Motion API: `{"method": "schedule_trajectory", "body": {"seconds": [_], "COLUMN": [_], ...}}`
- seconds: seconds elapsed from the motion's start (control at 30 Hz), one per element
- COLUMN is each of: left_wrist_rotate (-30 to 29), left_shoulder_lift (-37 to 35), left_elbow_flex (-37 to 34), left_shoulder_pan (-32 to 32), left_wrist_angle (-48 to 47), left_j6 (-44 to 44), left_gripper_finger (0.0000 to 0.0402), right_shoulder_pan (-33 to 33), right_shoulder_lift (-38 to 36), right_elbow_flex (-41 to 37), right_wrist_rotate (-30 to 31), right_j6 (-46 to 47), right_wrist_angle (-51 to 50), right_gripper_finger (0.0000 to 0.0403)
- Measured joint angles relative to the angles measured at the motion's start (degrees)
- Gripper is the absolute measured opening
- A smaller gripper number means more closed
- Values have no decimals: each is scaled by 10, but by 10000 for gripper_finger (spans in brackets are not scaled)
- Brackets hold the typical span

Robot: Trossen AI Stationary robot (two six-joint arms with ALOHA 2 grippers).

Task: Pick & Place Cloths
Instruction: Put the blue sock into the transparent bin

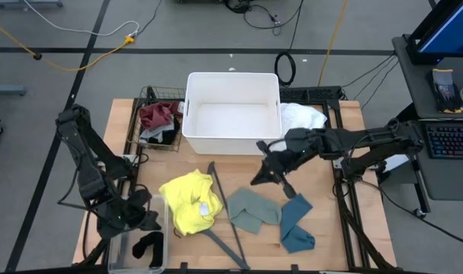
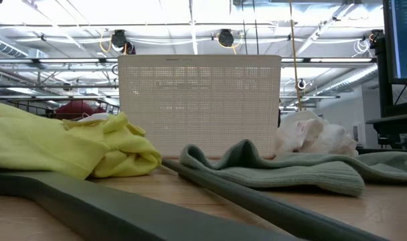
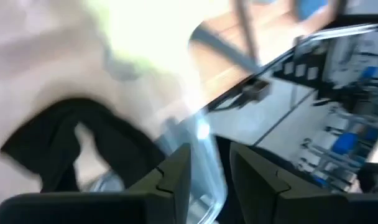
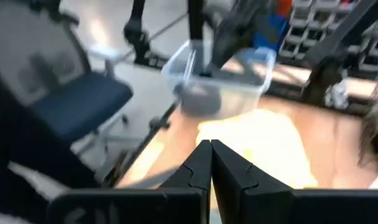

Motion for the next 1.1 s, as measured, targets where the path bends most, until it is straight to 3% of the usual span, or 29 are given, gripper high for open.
{"method": "schedule_trajectory", "body": {"seconds": [0.3, 0.7, 0.9, 1.1], "left_wrist_rotate": [-85, -261, -292, -299], "left_shoulder_lift": [-59, -101, -101, -101], "left_elbow_flex": [0, 0, 0, 0], "left_shoulder_pan": [0, 0, 0, 1], "left_wrist_angle": [17, 211, 319, 378], "left_j6": [102, 439, 609, 743], "left_gripper_finger": [74, 26, 13, 4], "right_shoulder_pan": [63, 102, 102, 103], "right_shoulder_lift": [-4, -4, -4, -5], "right_elbow_flex": [0, 0, 0, -3], "right_wrist_rotate": [0, 5, 64, 62], "right_j6": [-16, -1, 55, 64], "right_wrist_angle": [-168, -361, -399, -412], "right_gripper_finger": [1, 8, 29, 81]}}
